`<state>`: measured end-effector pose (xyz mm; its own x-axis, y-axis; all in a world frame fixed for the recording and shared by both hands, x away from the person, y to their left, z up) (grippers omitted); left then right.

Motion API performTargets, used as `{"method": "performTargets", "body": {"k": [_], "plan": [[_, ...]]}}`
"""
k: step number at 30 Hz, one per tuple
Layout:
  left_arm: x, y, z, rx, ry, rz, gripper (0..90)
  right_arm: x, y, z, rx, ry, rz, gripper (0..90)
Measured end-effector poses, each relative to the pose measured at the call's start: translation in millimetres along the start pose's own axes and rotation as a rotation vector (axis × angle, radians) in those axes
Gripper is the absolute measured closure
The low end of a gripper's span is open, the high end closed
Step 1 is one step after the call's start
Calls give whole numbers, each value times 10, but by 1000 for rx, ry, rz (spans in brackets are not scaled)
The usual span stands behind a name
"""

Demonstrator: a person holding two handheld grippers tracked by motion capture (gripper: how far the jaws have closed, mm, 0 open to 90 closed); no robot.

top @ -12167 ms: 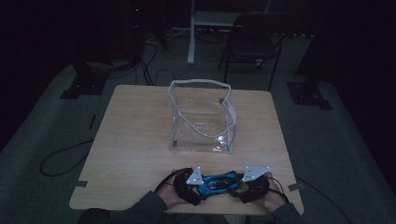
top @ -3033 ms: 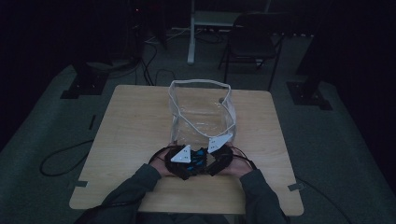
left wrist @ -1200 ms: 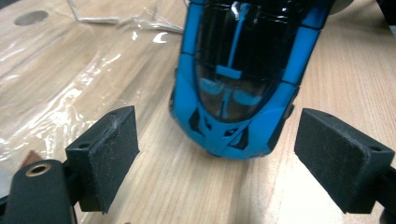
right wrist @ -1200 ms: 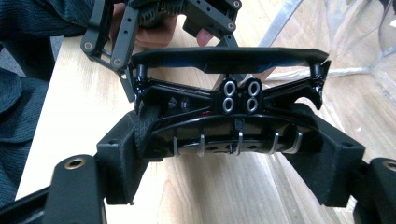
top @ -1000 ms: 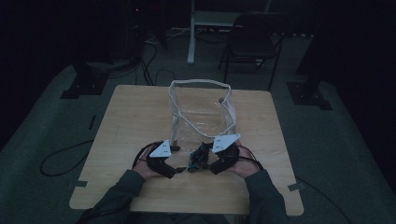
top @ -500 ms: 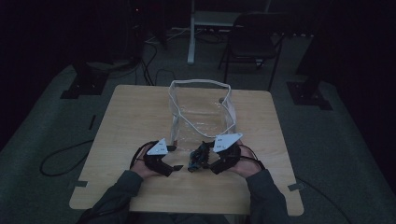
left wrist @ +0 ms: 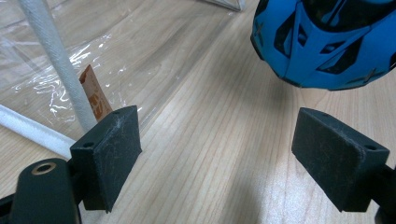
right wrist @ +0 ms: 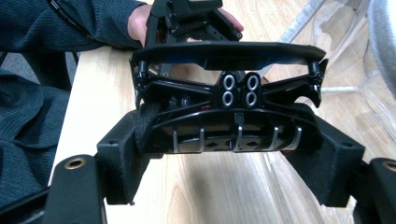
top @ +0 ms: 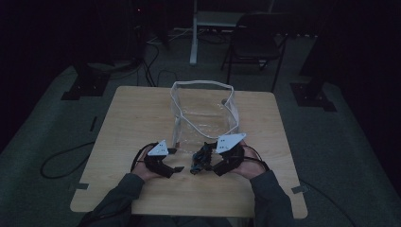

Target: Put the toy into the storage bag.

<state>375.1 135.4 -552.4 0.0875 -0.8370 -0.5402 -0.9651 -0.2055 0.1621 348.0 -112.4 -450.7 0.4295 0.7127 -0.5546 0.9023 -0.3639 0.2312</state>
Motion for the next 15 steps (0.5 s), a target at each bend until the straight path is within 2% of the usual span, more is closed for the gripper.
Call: {"method": "performTargets", "body": {"k": [15], "plan": [[11,36,8,-5,-5,7,160,-114,21,-141,-8,37,-4,256]]}}
Point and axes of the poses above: each handheld gripper's, and its own axes: x roughly forward along the jaws, z roughly out of its underside, y roughly to its right, the point moved 3 cm from there along x, roughly forward along the jaws, and after that the axes turned 13 degrees about z, right-handed, at the moved point
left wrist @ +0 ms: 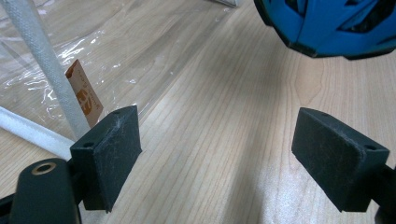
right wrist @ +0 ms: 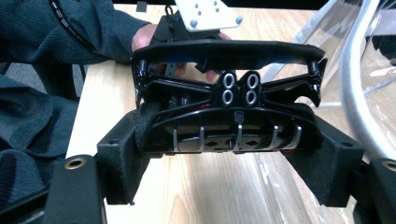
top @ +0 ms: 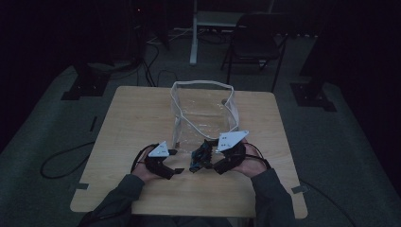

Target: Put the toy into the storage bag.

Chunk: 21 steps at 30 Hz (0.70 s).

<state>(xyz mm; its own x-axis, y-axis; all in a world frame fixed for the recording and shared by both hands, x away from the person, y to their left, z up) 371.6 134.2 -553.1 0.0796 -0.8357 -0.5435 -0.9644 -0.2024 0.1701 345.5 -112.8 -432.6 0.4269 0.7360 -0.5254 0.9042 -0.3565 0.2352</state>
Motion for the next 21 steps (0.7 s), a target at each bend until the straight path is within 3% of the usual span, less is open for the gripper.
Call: {"method": "performTargets", "body": {"k": [21], "plan": [[28,-1,9,-2,-20,9,160,-152,84,-210,-25,31,8,256]]}}
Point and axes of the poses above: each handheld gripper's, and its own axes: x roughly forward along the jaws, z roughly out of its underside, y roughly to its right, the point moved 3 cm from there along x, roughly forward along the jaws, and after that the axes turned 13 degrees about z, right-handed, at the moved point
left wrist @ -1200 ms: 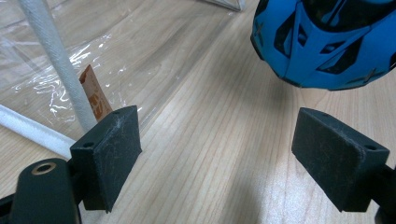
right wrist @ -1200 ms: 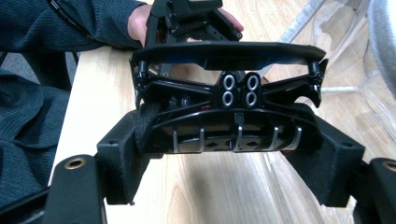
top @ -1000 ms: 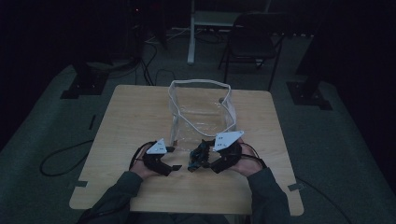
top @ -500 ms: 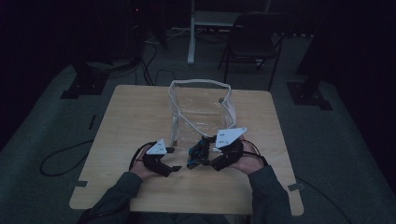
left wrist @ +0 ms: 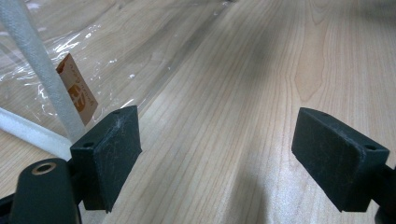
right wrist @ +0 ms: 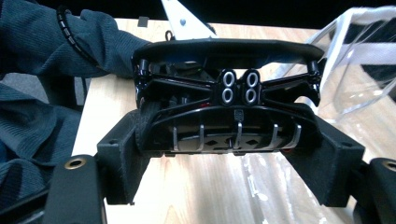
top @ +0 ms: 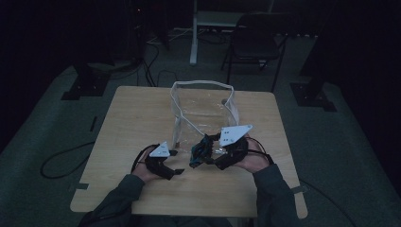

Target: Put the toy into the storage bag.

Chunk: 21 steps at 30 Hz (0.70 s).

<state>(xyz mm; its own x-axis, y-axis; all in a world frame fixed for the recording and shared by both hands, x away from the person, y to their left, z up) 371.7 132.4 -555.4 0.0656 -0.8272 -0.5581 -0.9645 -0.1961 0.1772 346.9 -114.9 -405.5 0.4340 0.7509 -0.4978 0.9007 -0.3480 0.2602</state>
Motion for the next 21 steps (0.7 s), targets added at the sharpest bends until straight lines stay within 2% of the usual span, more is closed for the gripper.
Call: {"method": "performTargets", "body": {"k": [21], "plan": [[16,-1,1,0,-7,1,160,-153,150,-289,-16,61,1,256]]}}
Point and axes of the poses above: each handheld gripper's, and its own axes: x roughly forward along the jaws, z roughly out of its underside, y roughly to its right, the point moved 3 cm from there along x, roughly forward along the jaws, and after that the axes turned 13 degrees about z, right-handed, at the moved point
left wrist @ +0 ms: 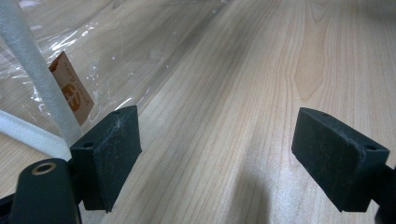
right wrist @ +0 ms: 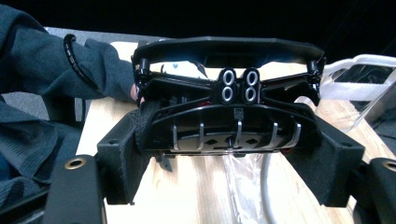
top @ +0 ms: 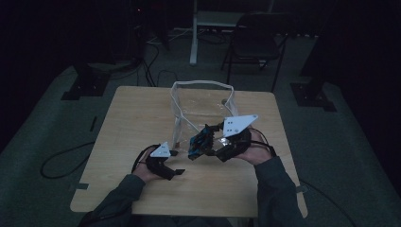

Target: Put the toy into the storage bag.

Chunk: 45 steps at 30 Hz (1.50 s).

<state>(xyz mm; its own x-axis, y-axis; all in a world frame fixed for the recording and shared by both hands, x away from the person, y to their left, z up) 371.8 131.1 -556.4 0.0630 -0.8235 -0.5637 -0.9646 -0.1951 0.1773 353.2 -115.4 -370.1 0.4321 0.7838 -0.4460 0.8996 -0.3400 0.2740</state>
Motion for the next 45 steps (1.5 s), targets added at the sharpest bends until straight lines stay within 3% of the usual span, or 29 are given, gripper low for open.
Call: {"method": "performTargets", "body": {"k": [28,38,45], "plan": [[22,2,6,1,-11,3,159,-267,267,-309,8,76,27,257],[36,3,8,0,-14,6,159,-366,365,-362,9,85,81,257],[38,4,7,0,-16,9,160,-416,534,-305,43,63,122,257]]}}
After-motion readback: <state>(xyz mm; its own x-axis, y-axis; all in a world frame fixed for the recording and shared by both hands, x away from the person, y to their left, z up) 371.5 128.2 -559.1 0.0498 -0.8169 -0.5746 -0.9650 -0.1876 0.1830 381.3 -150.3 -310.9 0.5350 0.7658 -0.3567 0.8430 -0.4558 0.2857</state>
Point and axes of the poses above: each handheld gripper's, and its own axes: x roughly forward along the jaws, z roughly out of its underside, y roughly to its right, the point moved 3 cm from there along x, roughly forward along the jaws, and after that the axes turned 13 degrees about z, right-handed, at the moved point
